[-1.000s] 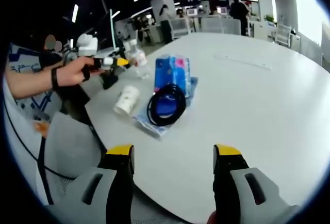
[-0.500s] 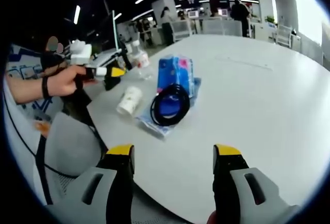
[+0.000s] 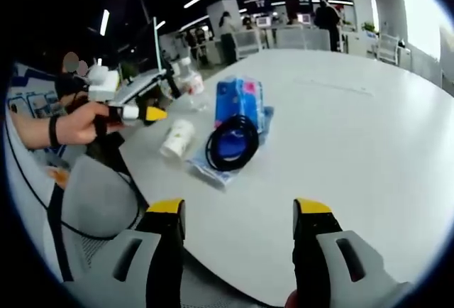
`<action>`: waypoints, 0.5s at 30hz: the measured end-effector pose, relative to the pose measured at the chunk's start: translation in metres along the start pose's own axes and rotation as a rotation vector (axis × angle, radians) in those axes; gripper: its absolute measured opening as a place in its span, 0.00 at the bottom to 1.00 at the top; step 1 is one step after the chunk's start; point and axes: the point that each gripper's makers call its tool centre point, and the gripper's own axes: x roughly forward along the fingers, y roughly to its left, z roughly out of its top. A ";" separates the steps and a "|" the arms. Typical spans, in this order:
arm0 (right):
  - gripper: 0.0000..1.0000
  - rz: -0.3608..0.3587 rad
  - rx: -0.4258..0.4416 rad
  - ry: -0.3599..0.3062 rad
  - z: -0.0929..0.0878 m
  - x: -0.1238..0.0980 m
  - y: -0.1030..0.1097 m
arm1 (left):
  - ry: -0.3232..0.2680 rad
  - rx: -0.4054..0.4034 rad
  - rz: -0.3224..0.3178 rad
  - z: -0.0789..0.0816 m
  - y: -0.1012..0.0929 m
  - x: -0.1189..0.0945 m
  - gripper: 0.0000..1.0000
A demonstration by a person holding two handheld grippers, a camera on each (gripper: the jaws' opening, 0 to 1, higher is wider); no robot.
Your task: Arrange the tabletop items into an orderly group along one side of the table until the central work area is clear of visible clutter.
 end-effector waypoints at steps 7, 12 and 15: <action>0.60 -0.006 0.011 -0.013 -0.002 -0.004 -0.001 | 0.024 -0.005 -0.027 -0.013 -0.014 -0.001 0.55; 0.60 -0.010 0.018 -0.008 -0.006 -0.006 -0.001 | 0.043 -0.013 -0.036 -0.021 -0.019 0.000 0.55; 0.60 -0.009 0.017 -0.005 -0.008 -0.006 0.000 | 0.061 -0.018 -0.042 -0.026 -0.022 0.001 0.55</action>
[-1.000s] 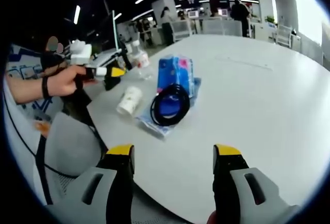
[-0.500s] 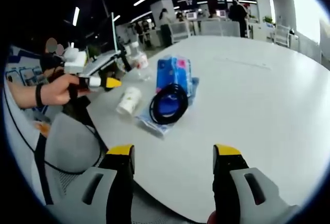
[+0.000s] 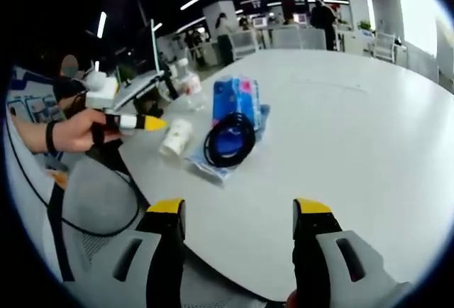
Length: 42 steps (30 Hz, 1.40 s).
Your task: Arrange the tabletop items into an orderly group along one side of the table until the central work area is clear of visible clutter.
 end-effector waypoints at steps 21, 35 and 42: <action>0.60 -0.007 0.009 0.009 -0.006 -0.002 -0.004 | 0.116 -0.187 -0.035 -0.031 -0.006 0.033 0.59; 0.60 -0.015 0.000 -0.001 0.003 -0.003 -0.010 | 0.145 -0.181 -0.066 -0.029 -0.013 0.049 0.44; 0.60 -0.010 -0.007 0.002 0.004 -0.002 -0.009 | 0.151 -0.181 -0.096 -0.034 -0.018 0.044 0.41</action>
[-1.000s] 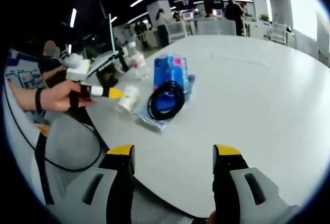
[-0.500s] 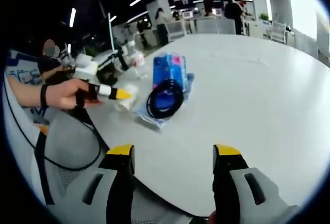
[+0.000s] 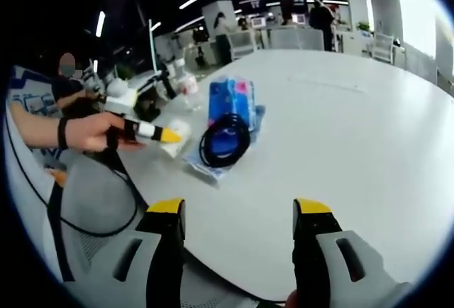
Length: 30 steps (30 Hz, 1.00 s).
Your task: Arrange the tabletop items into an orderly group along one side of the table until the central work area is clear of visible clutter.
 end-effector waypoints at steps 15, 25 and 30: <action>0.60 0.040 -0.017 -0.004 0.006 0.009 0.020 | 0.002 0.196 -0.039 -0.013 -0.009 -0.021 0.40; 0.58 0.068 -0.038 -0.012 0.016 0.015 0.036 | 0.004 0.410 -0.102 -0.022 -0.038 -0.030 0.40; 0.59 0.084 -0.066 -0.006 0.023 0.019 0.046 | 0.007 0.488 -0.166 -0.026 -0.060 -0.035 0.40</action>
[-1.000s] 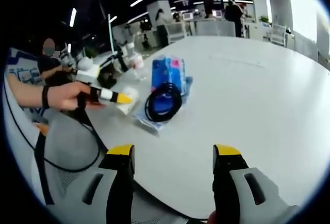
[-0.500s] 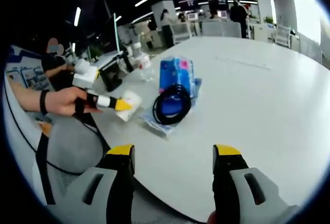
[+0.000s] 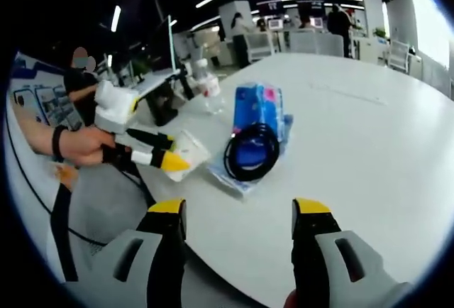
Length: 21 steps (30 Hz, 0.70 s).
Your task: Arrange the tabletop items into an orderly group along one side of the table until the central work area is clear of visible clutter.
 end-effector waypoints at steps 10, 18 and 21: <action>0.59 0.041 -0.032 -0.010 0.015 0.010 0.016 | -0.006 0.123 -0.077 0.011 -0.034 0.003 0.40; 0.57 0.075 -0.037 -0.012 0.018 0.019 0.029 | -0.004 0.197 -0.112 0.013 -0.049 0.005 0.40; 0.56 0.085 -0.041 -0.010 0.019 0.021 0.032 | -0.002 0.254 -0.131 0.013 -0.059 0.005 0.40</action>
